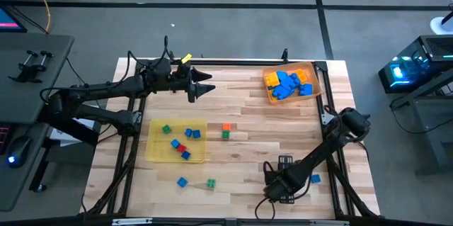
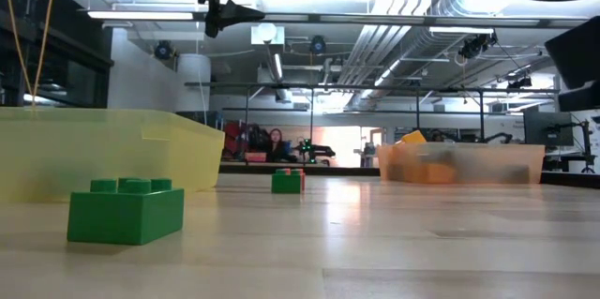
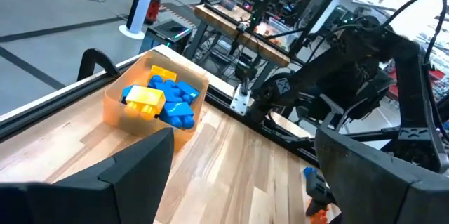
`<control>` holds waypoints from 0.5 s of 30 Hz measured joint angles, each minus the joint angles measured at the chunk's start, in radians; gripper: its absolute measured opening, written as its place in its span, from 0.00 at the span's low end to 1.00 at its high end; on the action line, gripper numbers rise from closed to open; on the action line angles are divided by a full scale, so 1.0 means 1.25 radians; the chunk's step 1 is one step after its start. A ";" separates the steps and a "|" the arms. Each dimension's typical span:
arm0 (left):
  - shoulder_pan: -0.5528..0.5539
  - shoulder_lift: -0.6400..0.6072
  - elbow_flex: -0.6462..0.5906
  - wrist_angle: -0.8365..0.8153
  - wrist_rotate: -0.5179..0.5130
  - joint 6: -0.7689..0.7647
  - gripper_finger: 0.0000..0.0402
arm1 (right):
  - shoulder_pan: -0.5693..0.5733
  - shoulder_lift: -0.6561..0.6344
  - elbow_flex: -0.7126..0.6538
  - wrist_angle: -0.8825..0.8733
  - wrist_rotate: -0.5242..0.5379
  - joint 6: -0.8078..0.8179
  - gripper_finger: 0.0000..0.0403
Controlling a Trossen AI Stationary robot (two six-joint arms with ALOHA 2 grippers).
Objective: Sort blocks by size
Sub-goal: Put the small orange 4 stud game piece into the yellow bin
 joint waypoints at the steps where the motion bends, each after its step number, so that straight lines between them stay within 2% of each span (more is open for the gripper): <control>1: 0.000 0.000 0.000 0.000 0.000 0.000 0.82 | 0.000 0.002 0.000 -0.001 -0.001 0.000 0.67; 5: 0.000 0.000 0.000 0.001 0.000 -0.001 0.82 | -0.001 0.003 -0.001 -0.003 -0.009 0.000 0.61; 7: 0.000 0.000 0.000 0.006 0.004 -0.015 0.82 | -0.002 0.003 -0.001 -0.012 -0.018 0.000 0.53; 10: 0.001 0.000 0.000 0.054 0.056 -0.047 0.82 | -0.009 0.000 0.000 -0.039 -0.030 0.003 0.34; 15: 0.013 -0.003 0.000 0.190 0.110 -0.049 0.82 | -0.047 -0.062 -0.008 -0.156 -0.008 -0.023 0.34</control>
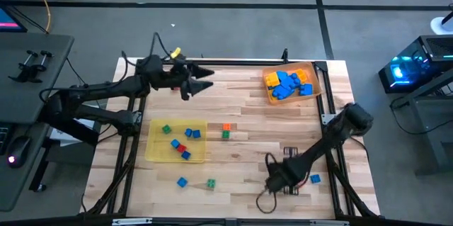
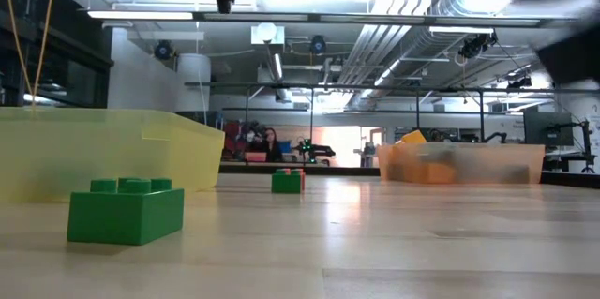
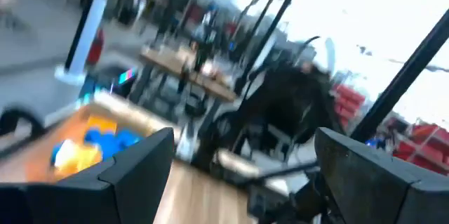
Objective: Sort blocks by size
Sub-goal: Put the small orange 4 stud game piece into the yellow bin
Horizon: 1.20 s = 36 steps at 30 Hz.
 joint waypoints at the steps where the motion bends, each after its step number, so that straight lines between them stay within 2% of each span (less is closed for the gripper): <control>1: 0.005 -0.003 0.001 0.024 0.000 0.000 0.82 | -0.014 -0.025 0.004 -0.031 0.023 -0.004 0.34; 4: 0.023 -0.018 0.001 0.074 0.001 -0.001 0.82 | -0.065 -0.105 0.003 -0.151 0.125 0.008 0.34; 7: 0.041 -0.039 0.001 0.088 0.001 -0.030 0.82 | -0.137 -0.197 0.003 -0.179 0.230 0.047 0.34; 9: 0.048 -0.057 0.001 0.093 0.001 -0.065 0.82 | -0.195 -0.244 0.003 -0.145 0.289 0.044 0.34; 11: 0.051 -0.075 0.001 0.101 0.007 -0.096 0.82 | -0.256 -0.268 0.003 -0.037 0.329 0.001 0.34; 13: 0.051 -0.093 0.001 0.110 0.018 -0.119 0.82 | -0.314 -0.271 0.003 0.089 0.330 -0.077 0.34; 17: 0.050 -0.129 0.001 0.113 0.048 -0.153 0.82 | -0.412 -0.199 0.004 0.435 0.300 -0.264 0.34; 20: 0.050 -0.150 0.001 0.112 0.051 -0.180 0.82 | -0.465 -0.108 0.018 0.684 0.221 -0.353 0.34; 22: 0.050 -0.161 0.001 0.114 0.051 -0.187 0.82 | -0.486 -0.036 0.062 0.777 0.170 -0.389 0.34; 28: 0.050 -0.171 0.001 0.112 0.049 -0.192 0.82 | -0.504 0.166 0.284 0.820 0.071 -0.441 0.34; 34: 0.050 -0.170 0.001 0.112 0.049 -0.208 0.82 | -0.504 0.286 0.479 0.731 0.062 -0.466 0.34; 36: 0.051 -0.170 0.001 0.111 0.049 -0.208 0.82 | -0.504 0.312 0.530 0.684 0.062 -0.467 0.39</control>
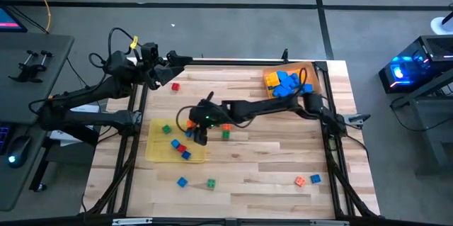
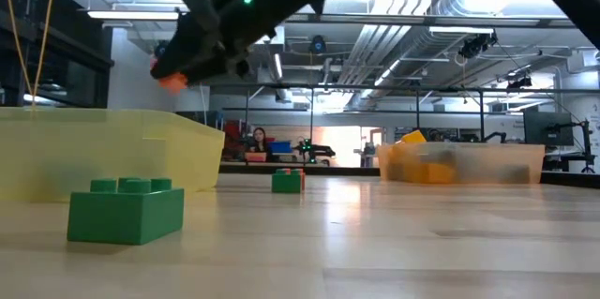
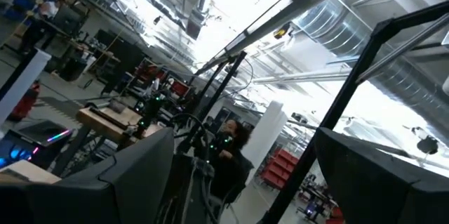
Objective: Sort blocks by size
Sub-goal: Put the small orange 4 stud game piece into the yellow bin
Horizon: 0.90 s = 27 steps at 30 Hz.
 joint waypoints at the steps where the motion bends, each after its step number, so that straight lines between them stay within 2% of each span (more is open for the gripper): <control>1: 0.000 0.000 0.000 0.000 0.000 0.001 0.82 | 0.000 0.008 0.021 -0.024 0.000 -0.002 0.45; 5: 0.000 0.000 0.000 0.000 0.000 0.014 0.82 | 0.000 0.029 0.078 -0.102 0.000 -0.024 0.68; 8: 0.000 0.000 0.000 0.000 0.000 0.017 0.82 | -0.005 0.030 0.096 -0.142 0.000 -0.051 0.78; 11: 0.000 0.000 0.000 0.000 0.000 0.027 0.82 | -0.015 0.023 0.121 -0.215 0.000 -0.055 0.81; 17: 0.000 0.000 0.000 0.000 -0.001 0.041 0.82 | -0.028 -0.051 0.111 -0.466 0.014 -0.097 0.81; 20: 0.000 0.000 0.000 0.000 -0.001 0.043 0.82 | -0.024 -0.129 0.022 -0.546 0.019 -0.092 0.82; 23: 0.001 0.000 0.000 0.000 -0.001 0.049 0.82 | 0.003 -0.260 -0.147 -0.568 0.028 -0.032 0.82; 27: 0.005 0.000 0.000 0.000 -0.001 0.049 0.82 | 0.093 -0.477 -0.410 -0.575 0.028 0.178 0.82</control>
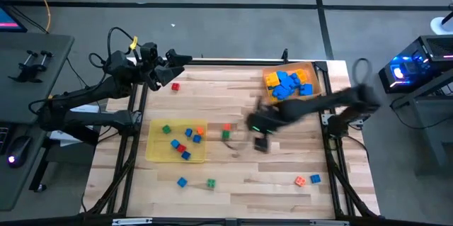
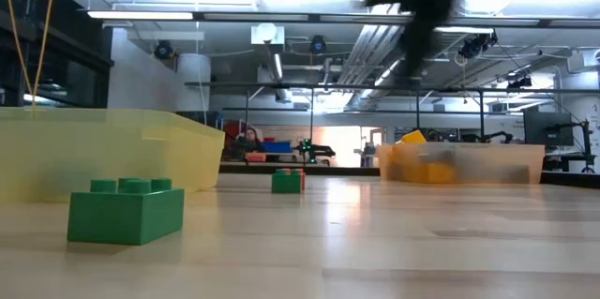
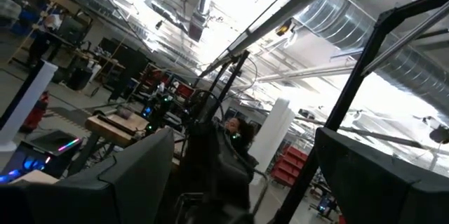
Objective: Sort blocks by size
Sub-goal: Put the small orange 4 stud game piece into the yellow bin
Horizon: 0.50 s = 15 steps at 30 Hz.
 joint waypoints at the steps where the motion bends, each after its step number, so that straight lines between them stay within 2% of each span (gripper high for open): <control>1: 0.002 0.000 0.000 0.000 0.000 0.000 0.82 | 0.036 -0.049 -0.053 -0.003 0.000 0.083 0.82; 4: 0.012 0.000 0.000 -0.001 0.000 0.000 0.82 | 0.172 -0.161 -0.168 0.000 -0.013 0.349 0.82; 6: 0.021 0.000 0.000 -0.001 0.000 0.000 0.82 | 0.270 -0.183 -0.207 -0.002 -0.032 0.520 0.82; 8: 0.029 0.000 0.000 -0.001 0.000 0.000 0.82 | 0.358 -0.172 -0.225 0.003 -0.068 0.649 0.82; 11: 0.040 0.000 0.000 -0.002 0.000 0.000 0.82 | 0.452 -0.120 -0.226 -0.012 -0.147 0.770 0.82; 15: 0.052 0.000 0.000 -0.006 0.001 0.000 0.82 | 0.512 -0.043 -0.208 -0.040 -0.203 0.884 0.82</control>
